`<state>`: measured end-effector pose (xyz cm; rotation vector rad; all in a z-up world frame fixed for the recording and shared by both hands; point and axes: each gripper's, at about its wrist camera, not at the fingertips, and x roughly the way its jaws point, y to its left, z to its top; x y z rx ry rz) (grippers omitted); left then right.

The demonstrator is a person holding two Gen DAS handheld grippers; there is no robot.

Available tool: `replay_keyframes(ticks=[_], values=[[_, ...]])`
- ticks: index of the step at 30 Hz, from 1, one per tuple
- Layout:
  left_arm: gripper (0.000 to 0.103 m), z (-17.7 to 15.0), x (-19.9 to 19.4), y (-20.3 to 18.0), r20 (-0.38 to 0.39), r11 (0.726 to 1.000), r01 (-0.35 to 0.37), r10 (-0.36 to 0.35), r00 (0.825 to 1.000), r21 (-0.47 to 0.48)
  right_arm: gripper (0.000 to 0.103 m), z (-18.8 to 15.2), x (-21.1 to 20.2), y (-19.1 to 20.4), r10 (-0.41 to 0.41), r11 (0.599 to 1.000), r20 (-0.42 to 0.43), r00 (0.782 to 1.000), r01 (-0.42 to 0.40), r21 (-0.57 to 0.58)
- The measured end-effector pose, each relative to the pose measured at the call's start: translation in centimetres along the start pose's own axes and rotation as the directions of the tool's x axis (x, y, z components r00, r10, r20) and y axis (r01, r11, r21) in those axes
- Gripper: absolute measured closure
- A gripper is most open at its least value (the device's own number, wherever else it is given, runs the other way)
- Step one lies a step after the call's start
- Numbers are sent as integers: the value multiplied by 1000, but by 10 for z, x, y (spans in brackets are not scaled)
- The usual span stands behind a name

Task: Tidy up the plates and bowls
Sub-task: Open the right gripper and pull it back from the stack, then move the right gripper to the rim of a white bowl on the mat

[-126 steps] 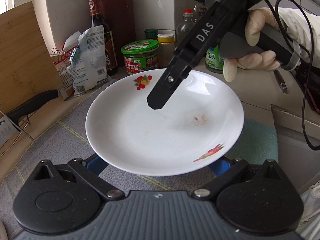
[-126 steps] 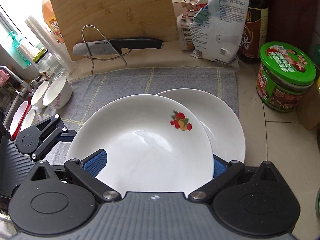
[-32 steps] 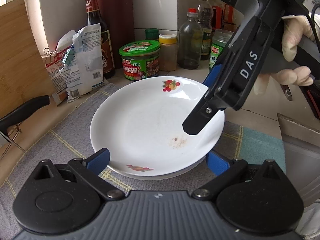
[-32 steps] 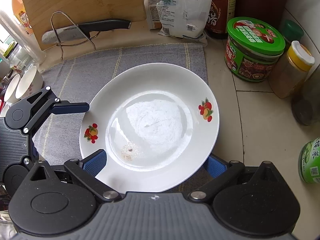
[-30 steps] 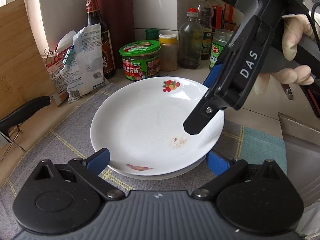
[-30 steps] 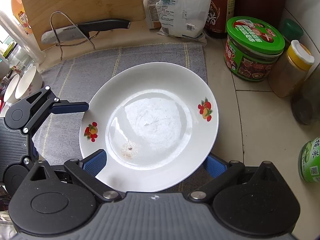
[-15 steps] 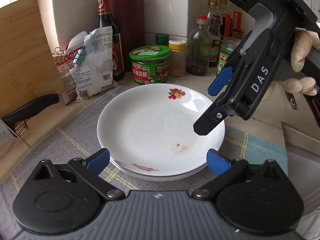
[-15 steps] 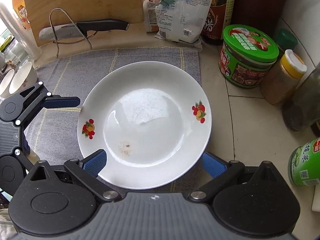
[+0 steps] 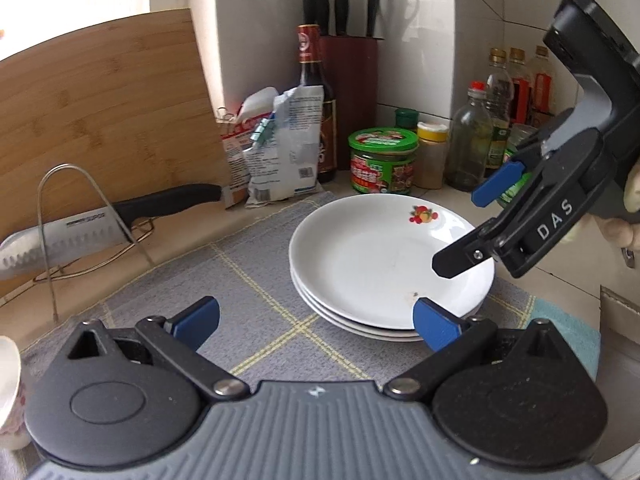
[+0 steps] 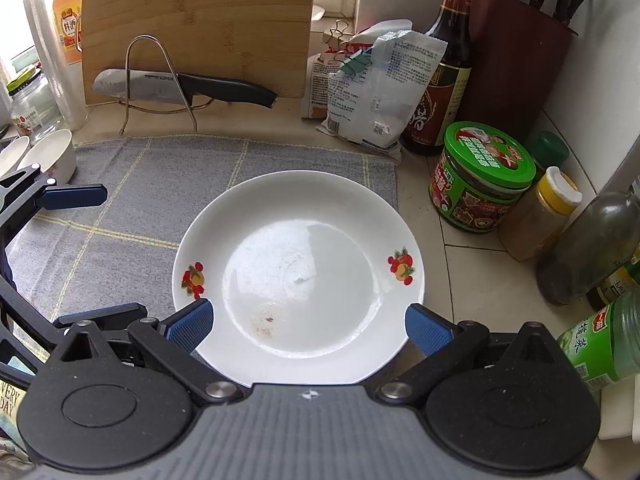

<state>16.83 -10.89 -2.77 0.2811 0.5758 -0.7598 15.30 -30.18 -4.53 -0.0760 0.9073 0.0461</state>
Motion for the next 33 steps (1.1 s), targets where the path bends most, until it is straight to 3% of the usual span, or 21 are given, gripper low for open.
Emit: replay_keyframes(ticks=[6,11,14,22,33], values=[[1,-16,-27,11,-14,985,-140,139,990,-105,0,2,0,25,57,998,94,994,-58,4],[1,-38,-55,23,-53,967,-209,204,978,-145,0,6,4,51,132,990,136,982,-137,27],[1,-55,-70,33,-75,958,-229,219,973,-174,0,6,7,74,140,990,136,981,-139,-18],[1,-105,-114,65,-123,961,-199,178,976,-192,0,3,13,148,155,985,81,985,-148,-86],[1,-172,-172,128,-193,933,-281,240,951,-223,0,8,18,252,172,977,55,984,-163,-137]])
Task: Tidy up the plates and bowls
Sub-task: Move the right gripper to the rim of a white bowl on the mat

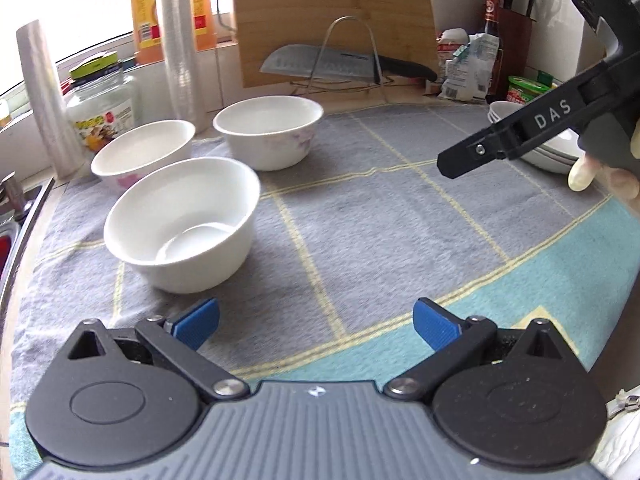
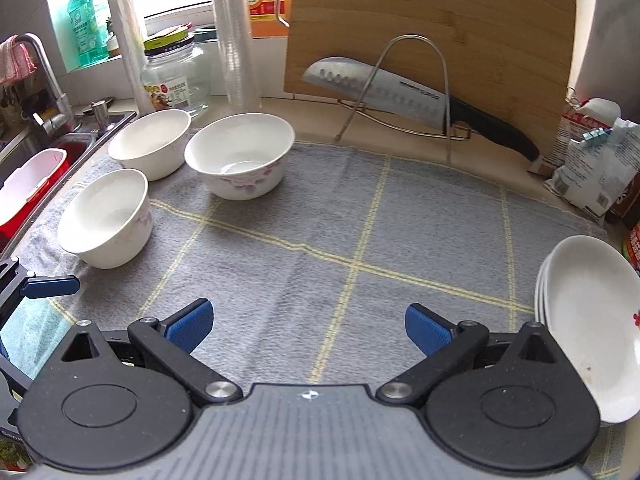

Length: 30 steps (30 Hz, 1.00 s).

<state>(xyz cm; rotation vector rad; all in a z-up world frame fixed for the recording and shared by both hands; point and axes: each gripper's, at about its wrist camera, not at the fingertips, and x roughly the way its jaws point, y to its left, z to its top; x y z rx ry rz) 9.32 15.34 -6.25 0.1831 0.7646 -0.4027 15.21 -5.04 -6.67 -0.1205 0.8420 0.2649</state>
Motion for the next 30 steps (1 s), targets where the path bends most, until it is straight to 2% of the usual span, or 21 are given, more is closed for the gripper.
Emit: replay_keyframes(ticks=[4,11,20,30], values=[[1,-8,-3,24,-2,999,-33,33,999,-18,0,6,9,29,32,999,-6,999,-32,-26],[1,-12,2,49,23,999,-28,28,999,-17,0,19,20,64,74,994,-9,997,-75,-74],[1,-15,21,60,5,1000,-7,7,1000,-24,0,32,31,88,126,984,-21,992,-128,-122],[1,-9,27,66,23,999,-18,19,1000,-40,0,43,48,102,162,972,-46,986,-167,-168]])
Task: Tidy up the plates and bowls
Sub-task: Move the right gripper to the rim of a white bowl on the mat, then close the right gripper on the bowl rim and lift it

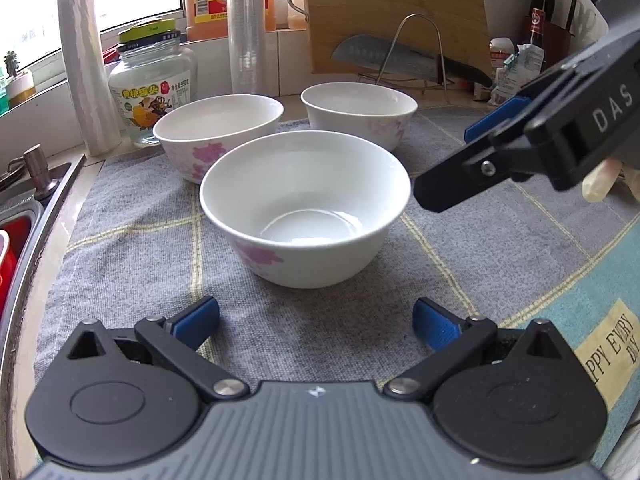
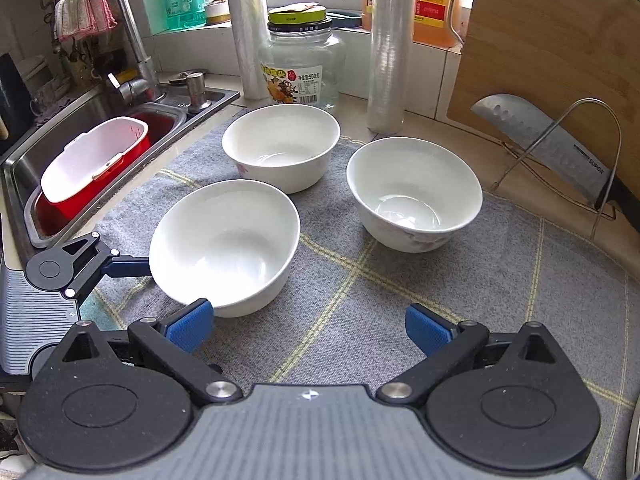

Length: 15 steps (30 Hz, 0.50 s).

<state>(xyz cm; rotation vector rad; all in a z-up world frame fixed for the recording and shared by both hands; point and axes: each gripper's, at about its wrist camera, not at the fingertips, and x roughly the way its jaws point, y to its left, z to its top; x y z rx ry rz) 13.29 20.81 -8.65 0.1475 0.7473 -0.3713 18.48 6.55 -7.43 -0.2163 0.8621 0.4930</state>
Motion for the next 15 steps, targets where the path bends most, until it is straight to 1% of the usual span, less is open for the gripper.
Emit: replay_keyframes(ticks=[6,9,15], values=[[1,4,4,2,3,1000,-11,11,1000,6,0,6,14,4,65,998,-23,998,-65,10],[1,7,2,2,26,1000,-20,19,999,15,0,12,20,5,96,995,-27,995,-95,21],[2,14,0,5,66,1000,-12,11,998,25,0,24,29,9,142,990,-24,990,-142,17]])
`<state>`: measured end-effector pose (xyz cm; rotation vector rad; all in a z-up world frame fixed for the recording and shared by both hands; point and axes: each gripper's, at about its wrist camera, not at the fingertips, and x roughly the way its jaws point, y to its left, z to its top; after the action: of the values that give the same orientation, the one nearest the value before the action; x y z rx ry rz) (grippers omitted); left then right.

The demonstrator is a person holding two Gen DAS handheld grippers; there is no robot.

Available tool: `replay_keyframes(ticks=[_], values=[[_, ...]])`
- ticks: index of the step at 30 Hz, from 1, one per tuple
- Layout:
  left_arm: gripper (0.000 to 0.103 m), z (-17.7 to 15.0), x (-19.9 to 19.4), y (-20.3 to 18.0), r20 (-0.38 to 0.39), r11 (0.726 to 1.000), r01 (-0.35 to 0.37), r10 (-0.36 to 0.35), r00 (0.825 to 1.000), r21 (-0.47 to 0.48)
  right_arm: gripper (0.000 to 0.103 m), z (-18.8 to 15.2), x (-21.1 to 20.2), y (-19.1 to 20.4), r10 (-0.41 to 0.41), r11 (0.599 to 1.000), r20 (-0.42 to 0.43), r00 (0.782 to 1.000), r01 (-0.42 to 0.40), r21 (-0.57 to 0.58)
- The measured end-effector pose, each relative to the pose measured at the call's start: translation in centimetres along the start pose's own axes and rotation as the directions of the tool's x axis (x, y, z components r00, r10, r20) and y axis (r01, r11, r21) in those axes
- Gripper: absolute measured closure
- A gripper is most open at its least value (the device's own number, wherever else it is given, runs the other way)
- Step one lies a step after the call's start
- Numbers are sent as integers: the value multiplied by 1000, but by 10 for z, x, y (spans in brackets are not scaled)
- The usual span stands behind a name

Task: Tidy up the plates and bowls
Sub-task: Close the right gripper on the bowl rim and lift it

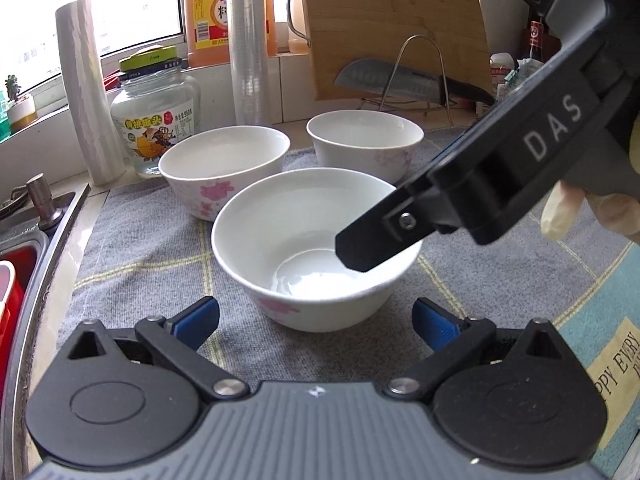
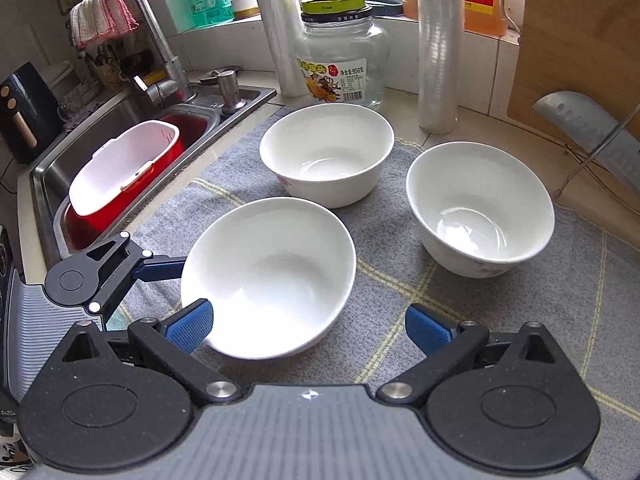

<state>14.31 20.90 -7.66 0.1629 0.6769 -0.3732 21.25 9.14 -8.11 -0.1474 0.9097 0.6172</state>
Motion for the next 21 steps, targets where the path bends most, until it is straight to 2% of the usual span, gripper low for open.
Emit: replay_keyframes(ticks=[3,7,14,21], values=[[4,2,1,1,11,1000,4,-4,1000,1,0,6,5,3,14,1000,0,1000,-14,-11],[12,4,-1,2,23,1000,8,-8,1000,-2,0,11,10,7,31,999,1,1000,-31,-35],[15,4,-2,1,40,1000,22,-21,999,-2,0,16,14,11,54,997,6,999,-54,-54],[15,4,-3,2,47,1000,26,-26,999,3,9,17,15,11,70,996,4,998,-69,-55]])
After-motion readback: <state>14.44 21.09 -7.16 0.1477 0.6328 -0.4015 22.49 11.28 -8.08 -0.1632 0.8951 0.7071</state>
